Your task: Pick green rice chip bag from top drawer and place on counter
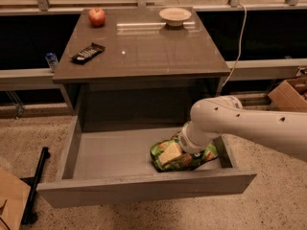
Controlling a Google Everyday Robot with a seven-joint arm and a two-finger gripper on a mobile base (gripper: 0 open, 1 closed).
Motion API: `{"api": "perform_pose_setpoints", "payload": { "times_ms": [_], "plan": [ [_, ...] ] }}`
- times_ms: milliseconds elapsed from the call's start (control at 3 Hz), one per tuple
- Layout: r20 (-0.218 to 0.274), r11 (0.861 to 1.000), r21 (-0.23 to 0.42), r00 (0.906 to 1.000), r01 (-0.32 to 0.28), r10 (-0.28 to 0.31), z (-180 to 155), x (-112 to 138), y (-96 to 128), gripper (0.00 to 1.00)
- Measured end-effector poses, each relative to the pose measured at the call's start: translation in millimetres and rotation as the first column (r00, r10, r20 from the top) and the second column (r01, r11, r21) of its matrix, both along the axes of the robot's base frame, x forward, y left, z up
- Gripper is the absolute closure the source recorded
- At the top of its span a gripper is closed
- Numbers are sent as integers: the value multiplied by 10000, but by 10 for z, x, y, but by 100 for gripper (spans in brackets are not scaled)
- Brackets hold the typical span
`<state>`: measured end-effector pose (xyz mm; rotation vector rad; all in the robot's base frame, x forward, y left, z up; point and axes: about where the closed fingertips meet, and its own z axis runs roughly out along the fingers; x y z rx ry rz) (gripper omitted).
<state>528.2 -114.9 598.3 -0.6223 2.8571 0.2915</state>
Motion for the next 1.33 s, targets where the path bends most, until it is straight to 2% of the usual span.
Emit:
{"api": "perform_pose_setpoints", "payload": {
  "times_ms": [667, 1000, 1333],
  "plan": [
    [0, 10000, 0, 10000, 0, 0, 29, 0, 0, 88],
    [0, 10000, 1, 10000, -1, 1, 29, 0, 0, 100],
    [0, 10000, 1, 10000, -1, 1, 30, 0, 0, 100]
  ]
}}
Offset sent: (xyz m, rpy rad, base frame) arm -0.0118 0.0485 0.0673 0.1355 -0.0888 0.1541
